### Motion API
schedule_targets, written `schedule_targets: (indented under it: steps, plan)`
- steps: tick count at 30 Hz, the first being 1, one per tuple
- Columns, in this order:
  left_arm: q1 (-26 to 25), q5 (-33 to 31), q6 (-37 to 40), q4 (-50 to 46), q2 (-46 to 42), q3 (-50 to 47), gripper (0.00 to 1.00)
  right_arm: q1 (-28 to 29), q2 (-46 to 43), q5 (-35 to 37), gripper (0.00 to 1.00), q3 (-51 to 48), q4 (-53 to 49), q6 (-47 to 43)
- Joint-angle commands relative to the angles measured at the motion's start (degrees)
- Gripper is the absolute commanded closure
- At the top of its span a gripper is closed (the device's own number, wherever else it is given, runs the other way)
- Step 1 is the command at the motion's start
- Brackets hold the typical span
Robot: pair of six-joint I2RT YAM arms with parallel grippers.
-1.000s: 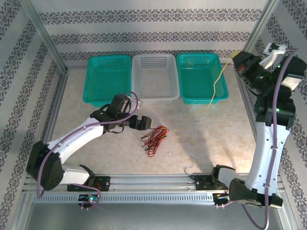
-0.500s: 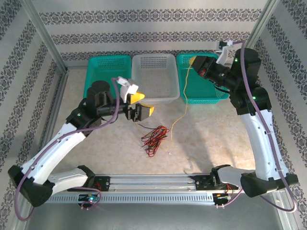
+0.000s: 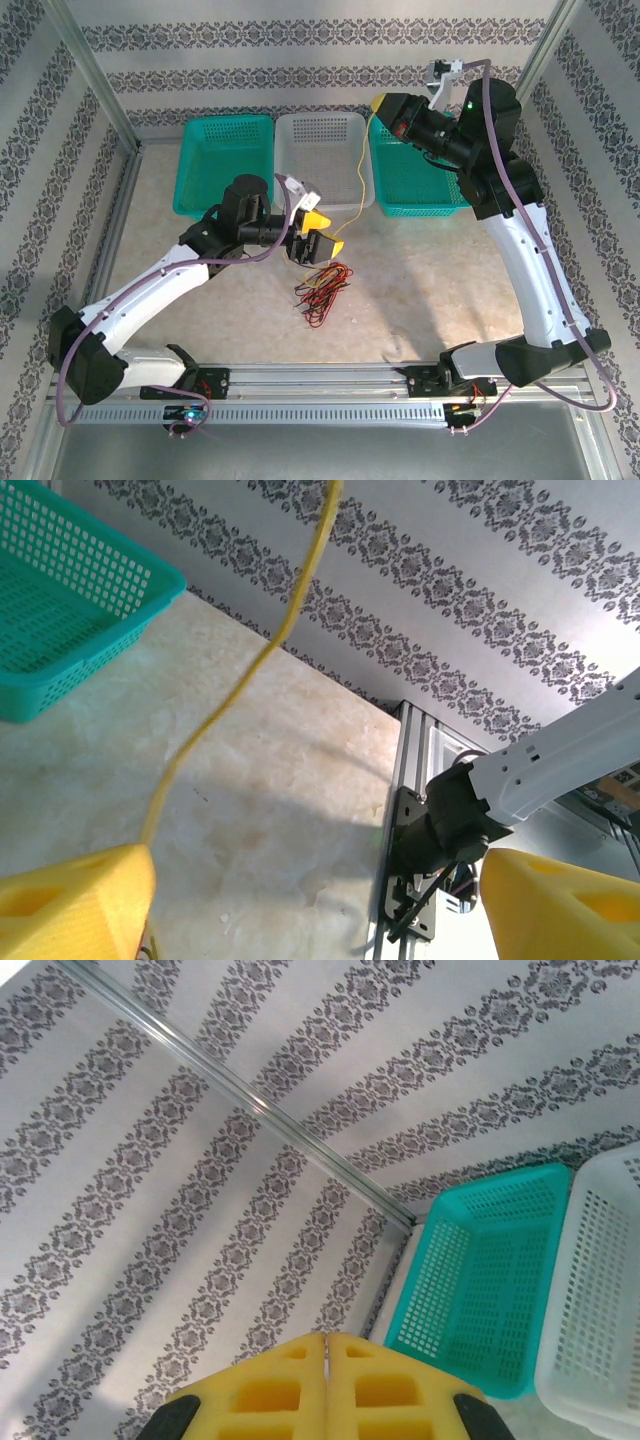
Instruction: Untangle the cables
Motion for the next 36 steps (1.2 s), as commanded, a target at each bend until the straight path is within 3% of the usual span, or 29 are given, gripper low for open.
schedule_targets:
  steps: [1, 8, 13, 21, 23, 28, 31, 32, 33, 36]
  plan:
    - [-0.89, -1.81, 2.16, 0.26, 1.20, 0.27, 0.20, 0.56, 0.39, -1.32, 1.00, 1.36, 4.40, 2.36]
    - [-0.91, -5.04, 2.47, 1.61, 1.63, -1.59, 0.24, 0.57, 0.51, -2.92, 1.00, -0.10, 7.83, 4.93]
    - [-0.91, -5.26, 1.37, 1.06, 2.79, -1.45, 0.60, 0.55, 0.84, -3.17, 1.00, 0.53, 8.26, 5.34]
    - [-0.91, -6.88, 0.38, 2.17, 1.94, -2.63, 0.93, 0.39, 1.17, -3.19, 1.00, 1.01, 8.41, 5.57]
    - [-0.91, -7.73, 0.07, 2.11, 1.39, -2.63, 0.99, 0.37, 1.11, -3.12, 1.00, 0.84, 8.39, 5.36]
    - [-0.82, -11.33, -0.94, 0.93, 0.19, -2.12, 1.00, -0.13, 0.54, -1.63, 0.99, -0.57, 6.45, 4.19]
    - [-0.02, -15.68, -1.00, -2.33, 0.01, -0.24, 1.00, -0.96, -0.56, 1.51, 0.58, -3.13, 3.03, 1.98]
    - [0.67, -17.56, -0.95, -3.88, -0.03, 0.62, 1.00, -1.40, -1.17, 3.82, 0.40, -4.19, 0.77, 0.59]
    - [1.34, -19.83, -1.04, -5.14, -0.10, 1.26, 1.00, -1.81, -1.82, 6.03, 0.33, -5.27, -1.30, -0.73]
    - [4.77, -27.43, -0.79, -7.52, -0.05, 2.91, 1.00, -3.94, -4.43, 10.99, 0.28, -11.15, -4.87, -2.94]
